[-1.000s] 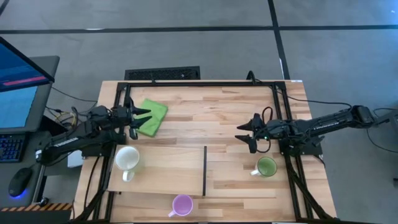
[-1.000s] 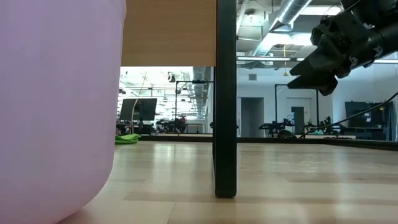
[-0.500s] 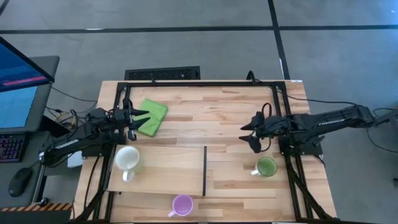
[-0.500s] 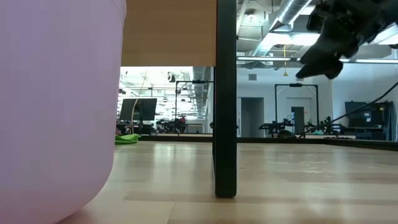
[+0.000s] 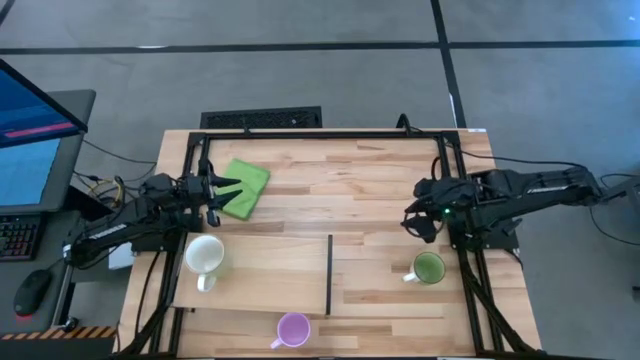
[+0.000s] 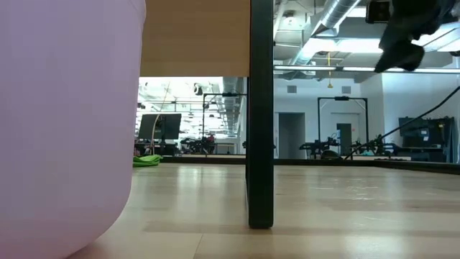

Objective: Stack small to large cups/mugs on shelf
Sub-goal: Put the green mug on the shelf

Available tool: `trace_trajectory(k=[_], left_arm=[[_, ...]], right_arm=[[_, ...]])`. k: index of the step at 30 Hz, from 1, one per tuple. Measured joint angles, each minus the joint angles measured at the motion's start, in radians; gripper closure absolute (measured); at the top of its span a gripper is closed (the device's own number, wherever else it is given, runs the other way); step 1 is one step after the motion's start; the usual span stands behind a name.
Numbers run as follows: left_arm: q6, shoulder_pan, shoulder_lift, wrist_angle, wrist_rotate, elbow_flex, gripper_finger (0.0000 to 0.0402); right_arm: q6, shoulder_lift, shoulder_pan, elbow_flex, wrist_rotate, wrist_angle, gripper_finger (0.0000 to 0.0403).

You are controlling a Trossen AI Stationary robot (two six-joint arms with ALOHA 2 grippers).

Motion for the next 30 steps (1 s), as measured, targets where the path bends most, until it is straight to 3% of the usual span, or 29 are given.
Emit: trace_trajectory(k=[11,17,24,30], left_arm=[[0.019,0.0,0.0,-0.048,-0.042,0.0,0.028],[0.019,0.0,0.0,-0.069,-0.048,0.0,0.028],[0.037,0.0,0.0,-0.068,-0.048,0.0,0.028],[0.037,0.0,0.0,-0.068,-0.048,0.0,0.028]], right_arm=[[-0.004,0.0,0.0,0.019,-0.069,-0.106,0.0137],[-0.114,0.0,0.0,0.019,-0.172,-0.138,0.0137],[-0.293,0.0,0.056,0.019,-0.191,-0.162,0.0137],[-0.096,0.0,0.118,0.019,-0.191,-0.167,0.0137]])
